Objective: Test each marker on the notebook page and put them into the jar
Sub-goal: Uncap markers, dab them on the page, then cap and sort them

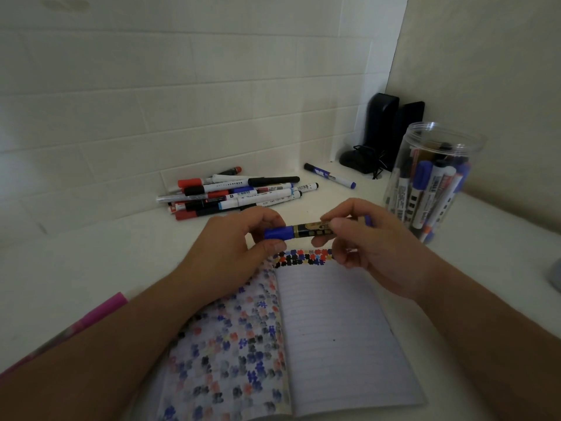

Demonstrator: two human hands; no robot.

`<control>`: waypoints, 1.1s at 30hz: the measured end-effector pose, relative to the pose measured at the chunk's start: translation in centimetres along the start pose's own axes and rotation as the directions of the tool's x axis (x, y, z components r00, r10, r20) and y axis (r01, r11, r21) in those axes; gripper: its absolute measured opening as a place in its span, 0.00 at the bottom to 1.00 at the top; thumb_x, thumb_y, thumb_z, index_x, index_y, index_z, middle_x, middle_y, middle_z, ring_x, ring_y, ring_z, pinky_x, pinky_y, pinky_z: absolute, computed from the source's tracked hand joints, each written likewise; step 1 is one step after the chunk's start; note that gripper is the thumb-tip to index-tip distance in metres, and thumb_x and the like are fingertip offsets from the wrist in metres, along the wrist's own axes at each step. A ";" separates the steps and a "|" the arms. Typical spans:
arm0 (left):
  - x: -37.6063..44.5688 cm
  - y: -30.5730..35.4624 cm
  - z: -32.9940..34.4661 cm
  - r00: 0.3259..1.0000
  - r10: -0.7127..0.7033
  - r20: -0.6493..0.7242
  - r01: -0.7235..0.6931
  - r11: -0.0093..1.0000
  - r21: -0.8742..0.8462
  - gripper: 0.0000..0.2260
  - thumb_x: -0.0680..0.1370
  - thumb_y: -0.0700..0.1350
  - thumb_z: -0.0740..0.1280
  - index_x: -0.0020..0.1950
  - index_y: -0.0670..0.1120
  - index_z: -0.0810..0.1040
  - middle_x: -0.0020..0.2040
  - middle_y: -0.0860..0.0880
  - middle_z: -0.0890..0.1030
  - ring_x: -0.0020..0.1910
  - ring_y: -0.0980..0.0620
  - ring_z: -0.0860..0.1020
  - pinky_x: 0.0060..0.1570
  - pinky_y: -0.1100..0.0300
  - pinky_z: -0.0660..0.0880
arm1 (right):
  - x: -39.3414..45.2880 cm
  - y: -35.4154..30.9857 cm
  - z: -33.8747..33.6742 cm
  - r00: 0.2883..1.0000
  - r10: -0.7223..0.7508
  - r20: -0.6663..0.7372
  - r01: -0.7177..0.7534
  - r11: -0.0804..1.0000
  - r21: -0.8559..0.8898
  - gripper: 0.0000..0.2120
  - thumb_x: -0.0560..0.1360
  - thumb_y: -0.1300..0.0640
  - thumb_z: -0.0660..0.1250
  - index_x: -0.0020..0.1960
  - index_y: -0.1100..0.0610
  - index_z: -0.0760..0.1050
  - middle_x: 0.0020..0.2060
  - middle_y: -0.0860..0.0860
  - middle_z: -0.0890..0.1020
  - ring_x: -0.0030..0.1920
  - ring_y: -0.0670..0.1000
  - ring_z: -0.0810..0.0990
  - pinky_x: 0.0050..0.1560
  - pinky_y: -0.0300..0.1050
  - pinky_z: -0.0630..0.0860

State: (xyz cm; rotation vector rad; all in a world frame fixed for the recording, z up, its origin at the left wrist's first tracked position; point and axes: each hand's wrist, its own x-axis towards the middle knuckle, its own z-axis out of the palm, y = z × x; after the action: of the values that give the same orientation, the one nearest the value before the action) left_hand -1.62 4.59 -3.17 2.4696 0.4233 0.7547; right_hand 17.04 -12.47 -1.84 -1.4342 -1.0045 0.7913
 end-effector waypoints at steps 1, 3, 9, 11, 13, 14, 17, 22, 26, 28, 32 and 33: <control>0.0 0.0 -0.1 1.000 -0.007 -0.021 0.006 1.000 -0.022 0.10 0.76 0.51 0.73 0.54 0.63 0.77 0.46 0.63 0.82 0.49 0.64 0.79 0.48 0.76 0.68 | -0.1 -0.1 -0.3 0.998 -0.062 -0.033 0.053 0.973 -0.223 0.04 0.82 0.58 0.67 0.55 0.54 0.81 0.46 0.52 0.87 0.39 0.50 0.80 0.41 0.45 0.77; 0.0 0.1 -0.1 0.999 -0.016 -0.028 0.014 0.998 -0.058 0.11 0.75 0.51 0.74 0.52 0.65 0.77 0.45 0.63 0.83 0.49 0.65 0.79 0.48 0.78 0.68 | -0.3 0.1 -0.7 0.986 -0.165 -0.001 0.125 0.751 -0.648 0.06 0.79 0.52 0.71 0.56 0.44 0.82 0.43 0.43 0.85 0.43 0.44 0.82 0.47 0.44 0.79; 0.1 0.2 0.2 0.996 -0.008 0.089 0.019 0.992 -0.123 0.12 0.82 0.47 0.66 0.61 0.63 0.77 0.50 0.64 0.84 0.49 0.61 0.81 0.48 0.71 0.75 | 0.3 0.4 0.3 0.971 -0.218 0.096 0.174 0.373 -0.911 0.17 0.86 0.51 0.58 0.74 0.47 0.72 0.49 0.44 0.75 0.51 0.47 0.71 0.52 0.45 0.70; 0.1 0.0 0.1 0.993 0.002 0.117 0.010 0.995 -0.096 0.14 0.83 0.46 0.64 0.61 0.65 0.76 0.49 0.64 0.83 0.45 0.57 0.81 0.45 0.68 0.77 | 0.3 0.4 0.4 0.968 -0.230 0.098 0.169 0.317 -0.933 0.16 0.85 0.48 0.55 0.71 0.45 0.73 0.48 0.44 0.73 0.50 0.48 0.70 0.53 0.50 0.73; 0.1 -0.1 0.1 0.992 0.001 0.123 0.011 0.996 -0.092 0.13 0.81 0.46 0.67 0.57 0.66 0.78 0.48 0.64 0.83 0.45 0.59 0.81 0.44 0.69 0.75 | 0.2 0.4 0.9 0.967 -0.241 0.079 0.140 0.247 -0.959 0.19 0.82 0.37 0.52 0.65 0.41 0.74 0.44 0.42 0.72 0.47 0.47 0.69 0.51 0.52 0.73; 0.1 -0.3 0.1 0.993 0.002 0.117 0.008 0.996 -0.084 0.11 0.80 0.47 0.69 0.53 0.65 0.79 0.46 0.63 0.84 0.45 0.60 0.81 0.45 0.70 0.74 | 0.2 0.3 1.2 0.972 -0.230 0.054 0.101 0.197 -0.975 0.24 0.78 0.29 0.49 0.60 0.40 0.74 0.43 0.42 0.71 0.47 0.47 0.69 0.50 0.51 0.72; 0.3 -0.8 0.2 0.993 0.006 0.121 -0.001 0.999 -0.044 0.05 0.77 0.49 0.72 0.47 0.60 0.82 0.43 0.61 0.84 0.45 0.60 0.81 0.46 0.63 0.76 | 0.3 0.1 2.4 0.989 -0.148 -0.026 -0.019 0.050 -0.999 0.35 0.65 0.15 0.42 0.48 0.40 0.69 0.39 0.42 0.68 0.46 0.48 0.68 0.52 0.52 0.69; 0.3 -0.3 0.4 0.985 0.068 0.159 -0.063 0.997 -0.036 0.11 0.80 0.42 0.69 0.52 0.59 0.84 0.46 0.65 0.84 0.49 0.64 0.81 0.52 0.67 0.76 | 0.7 0.0 3.3 0.985 -0.132 -0.115 -0.110 0.043 -0.993 0.45 0.55 0.11 0.33 0.42 0.43 0.69 0.38 0.43 0.70 0.48 0.50 0.69 0.55 0.55 0.68; 0.3 -0.2 0.5 0.985 0.095 0.147 -0.091 0.995 -0.037 0.10 0.81 0.43 0.69 0.55 0.57 0.85 0.49 0.66 0.83 0.51 0.64 0.81 0.53 0.65 0.77 | 0.7 -0.1 3.6 0.980 -0.156 -0.123 -0.116 0.057 -0.992 0.45 0.54 0.11 0.31 0.39 0.44 0.68 0.38 0.44 0.72 0.48 0.50 0.71 0.57 0.56 0.69; 0.2 -0.2 0.5 0.984 0.099 0.147 -0.092 0.994 -0.050 0.10 0.81 0.42 0.69 0.55 0.57 0.85 0.48 0.66 0.83 0.50 0.64 0.81 0.53 0.64 0.77 | 0.8 0.0 3.6 0.983 -0.139 -0.117 -0.108 0.072 -0.992 0.45 0.51 0.11 0.29 0.36 0.45 0.65 0.38 0.44 0.72 0.49 0.51 0.70 0.58 0.57 0.68; 0.1 -0.2 0.6 0.976 0.132 0.174 -0.126 0.991 -0.045 0.11 0.80 0.45 0.67 0.56 0.59 0.84 0.48 0.68 0.82 0.50 0.64 0.80 0.52 0.61 0.79 | 0.7 0.4 3.5 0.983 -0.156 -0.096 -0.084 0.082 -0.993 0.43 0.56 0.11 0.35 0.34 0.47 0.67 0.35 0.44 0.72 0.46 0.50 0.71 0.57 0.55 0.66; 0.1 -0.2 0.7 0.974 0.137 0.181 -0.130 0.990 -0.052 0.11 0.80 0.44 0.67 0.56 0.58 0.84 0.48 0.68 0.82 0.51 0.64 0.80 0.53 0.61 0.79 | 0.8 0.6 3.5 0.978 -0.188 -0.096 -0.083 0.072 -0.994 0.42 0.59 0.12 0.38 0.33 0.48 0.68 0.32 0.44 0.72 0.44 0.50 0.71 0.56 0.54 0.66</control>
State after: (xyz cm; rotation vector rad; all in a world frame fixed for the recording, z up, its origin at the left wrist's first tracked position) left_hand -1.18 4.51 -3.70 2.5211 0.1731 0.5728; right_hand 14.24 -10.29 -2.81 -2.5870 -1.5347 -0.3895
